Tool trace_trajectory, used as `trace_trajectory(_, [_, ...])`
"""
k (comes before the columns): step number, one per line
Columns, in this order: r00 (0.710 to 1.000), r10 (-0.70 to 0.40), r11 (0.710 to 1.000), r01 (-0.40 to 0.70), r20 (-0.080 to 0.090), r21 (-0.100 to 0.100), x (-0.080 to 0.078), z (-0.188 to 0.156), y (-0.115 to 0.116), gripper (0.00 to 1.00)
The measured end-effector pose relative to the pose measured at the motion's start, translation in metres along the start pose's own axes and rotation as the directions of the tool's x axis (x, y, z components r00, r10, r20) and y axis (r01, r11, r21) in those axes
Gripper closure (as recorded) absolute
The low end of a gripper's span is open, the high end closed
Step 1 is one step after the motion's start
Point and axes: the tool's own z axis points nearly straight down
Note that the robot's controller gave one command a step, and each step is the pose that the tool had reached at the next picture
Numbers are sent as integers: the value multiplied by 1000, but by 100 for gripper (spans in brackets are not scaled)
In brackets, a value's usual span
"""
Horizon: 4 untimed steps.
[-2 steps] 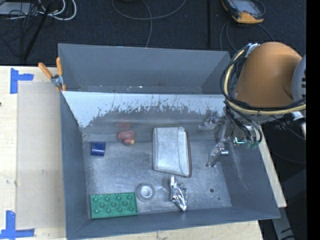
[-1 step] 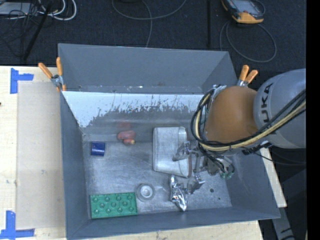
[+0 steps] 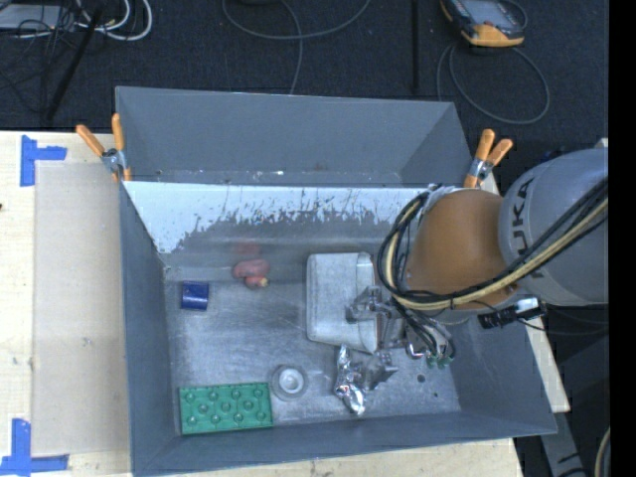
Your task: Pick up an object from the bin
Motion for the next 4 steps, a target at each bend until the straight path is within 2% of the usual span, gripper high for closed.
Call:
trace_trajectory(1, [992, -130, 991, 130, 11, -12, -46, 8, -42, 0])
trace_trajectory(2, [999, -51, 999, 51, 13, -3, -40, 7, -39, 0])
trace_trajectory(3, [999, -51, 999, 51, 19, -3, -41, 6, -39, 100])
trace_trajectory(4, [1000, 13, 1000, -13, -17, 8, -68, -115, -35, 100])
